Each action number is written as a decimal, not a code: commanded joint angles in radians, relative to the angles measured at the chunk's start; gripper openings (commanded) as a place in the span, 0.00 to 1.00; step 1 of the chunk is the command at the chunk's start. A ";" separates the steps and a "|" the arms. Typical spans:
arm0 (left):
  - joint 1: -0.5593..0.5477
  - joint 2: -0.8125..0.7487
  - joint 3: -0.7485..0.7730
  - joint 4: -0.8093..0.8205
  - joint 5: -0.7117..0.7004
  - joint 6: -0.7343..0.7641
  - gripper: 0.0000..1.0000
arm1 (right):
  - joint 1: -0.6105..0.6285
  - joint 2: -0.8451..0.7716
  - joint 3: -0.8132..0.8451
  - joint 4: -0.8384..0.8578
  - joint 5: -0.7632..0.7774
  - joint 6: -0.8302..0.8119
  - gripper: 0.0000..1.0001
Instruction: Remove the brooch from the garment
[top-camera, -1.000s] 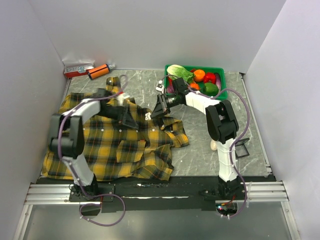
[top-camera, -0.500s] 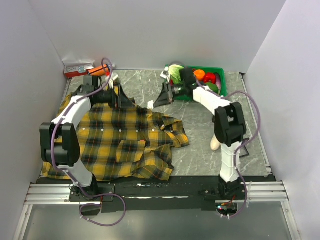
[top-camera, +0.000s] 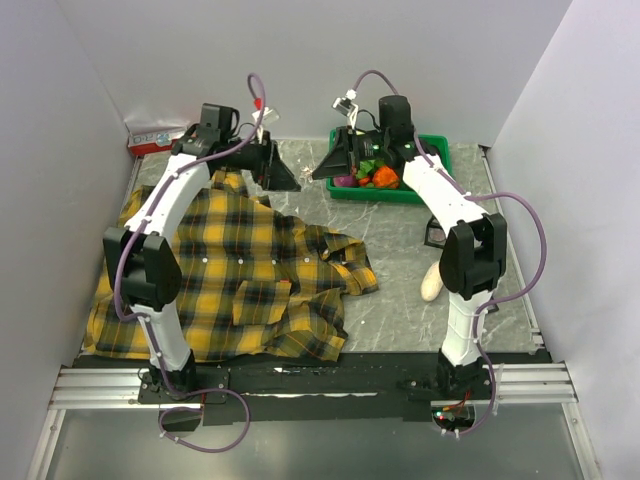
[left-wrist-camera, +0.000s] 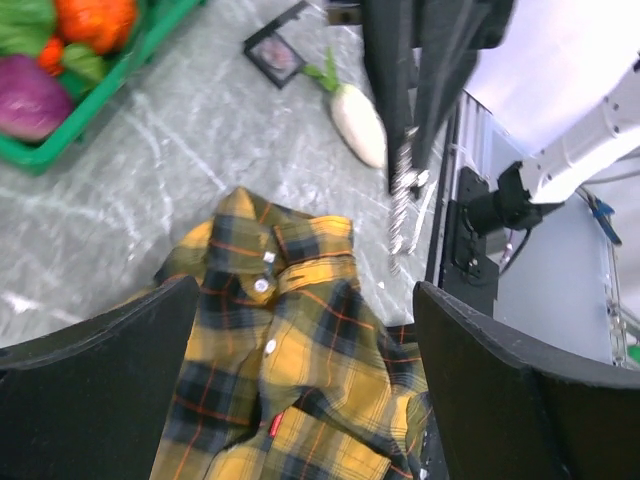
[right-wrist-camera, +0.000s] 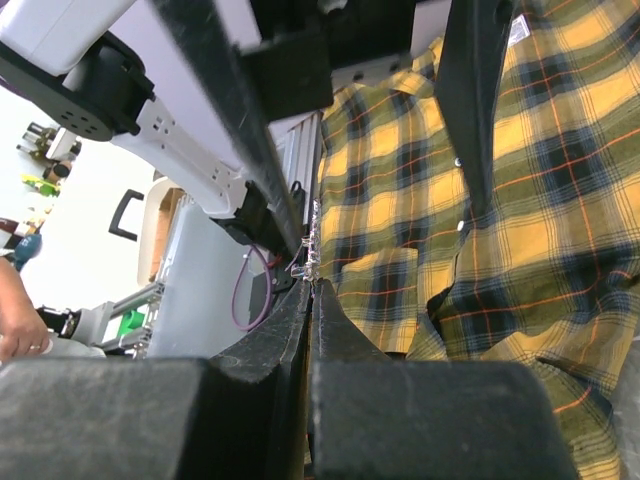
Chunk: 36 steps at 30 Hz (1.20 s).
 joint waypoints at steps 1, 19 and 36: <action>-0.029 0.025 0.100 -0.005 0.062 0.039 0.92 | 0.001 -0.035 0.027 0.030 -0.011 -0.021 0.01; -0.062 0.028 0.040 0.194 0.108 -0.206 0.69 | 0.006 -0.076 -0.014 0.005 0.007 -0.058 0.01; -0.067 0.034 0.025 0.170 0.009 -0.202 0.60 | 0.009 -0.096 -0.019 -0.009 0.003 -0.079 0.01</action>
